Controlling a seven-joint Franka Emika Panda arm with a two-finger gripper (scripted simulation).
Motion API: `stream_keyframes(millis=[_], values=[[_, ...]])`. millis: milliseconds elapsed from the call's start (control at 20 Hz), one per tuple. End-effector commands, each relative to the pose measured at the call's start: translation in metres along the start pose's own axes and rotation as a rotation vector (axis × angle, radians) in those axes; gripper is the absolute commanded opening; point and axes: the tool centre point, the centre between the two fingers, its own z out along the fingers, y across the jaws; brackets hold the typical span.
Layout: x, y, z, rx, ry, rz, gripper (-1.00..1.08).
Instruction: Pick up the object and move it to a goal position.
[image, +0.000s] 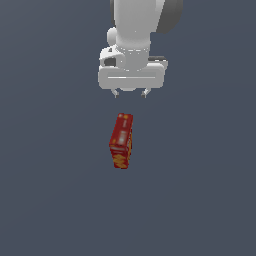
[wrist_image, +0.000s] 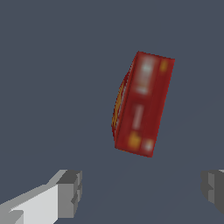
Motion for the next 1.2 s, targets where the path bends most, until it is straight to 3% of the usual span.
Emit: stream_keyframes(millis=[0,650,1150], values=[[0.0,0.0,0.0,0.0,0.0,0.0,1.0],[0.005,0.01,-0.01,0.034,0.03,0.058,1.0],[0.024,0.016,0.016,0.032,0.021,0.108,1.0]])
